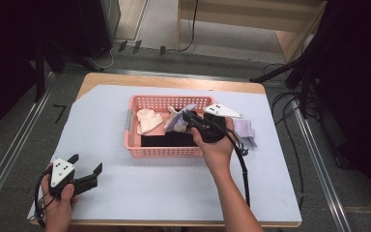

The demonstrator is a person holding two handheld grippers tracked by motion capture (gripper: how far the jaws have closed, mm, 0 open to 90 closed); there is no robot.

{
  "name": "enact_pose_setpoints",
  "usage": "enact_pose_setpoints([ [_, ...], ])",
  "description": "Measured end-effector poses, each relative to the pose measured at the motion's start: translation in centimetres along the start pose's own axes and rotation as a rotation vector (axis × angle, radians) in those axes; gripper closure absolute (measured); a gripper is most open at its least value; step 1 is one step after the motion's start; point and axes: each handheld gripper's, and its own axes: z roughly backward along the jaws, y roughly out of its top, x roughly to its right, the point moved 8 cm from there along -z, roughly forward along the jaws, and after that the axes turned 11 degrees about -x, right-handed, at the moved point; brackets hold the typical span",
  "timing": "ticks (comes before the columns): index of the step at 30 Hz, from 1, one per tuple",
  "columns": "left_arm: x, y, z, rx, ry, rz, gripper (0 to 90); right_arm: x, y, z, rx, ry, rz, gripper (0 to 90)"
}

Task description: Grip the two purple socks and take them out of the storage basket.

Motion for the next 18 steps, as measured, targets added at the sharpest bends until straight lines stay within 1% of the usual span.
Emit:
enact_pose_setpoints([
  [2, 0.0, 0.0, 0.0, 0.0, 0.0, 0.0, 15.0, 0.3, 0.5, 0.4, 0.035, -0.019, 0.003, 88.5],
  [6, 0.0, 0.0, 0.0, 0.0, 0.0, 0.0, 15.0, 1.0, 1.3, 1.2, 0.089, -0.054, 0.01, 88.5],
  [8, 0.0, 0.0, 0.0, 0.0, 0.0, 0.0, 15.0, 1.2, 1.6, 1.6, 0.103, -0.062, 0.003, 88.4],
  [12, 0.0, 0.0, 0.0, 0.0, 0.0, 0.001, 15.0, 1.6, 2.3, 2.5, 0.138, -0.058, -0.017, 88.4],
  [14, 0.0, 0.0, 0.0, 0.001, 0.001, 0.001, 15.0, 1.8, 2.6, 3.0, 0.143, -0.07, -0.019, 88.4],
  [18, 0.0, 0.0, 0.0, 0.004, 0.003, 0.003, 15.0, 2.5, 3.3, 4.2, 0.176, -0.096, -0.013, 88.5],
])
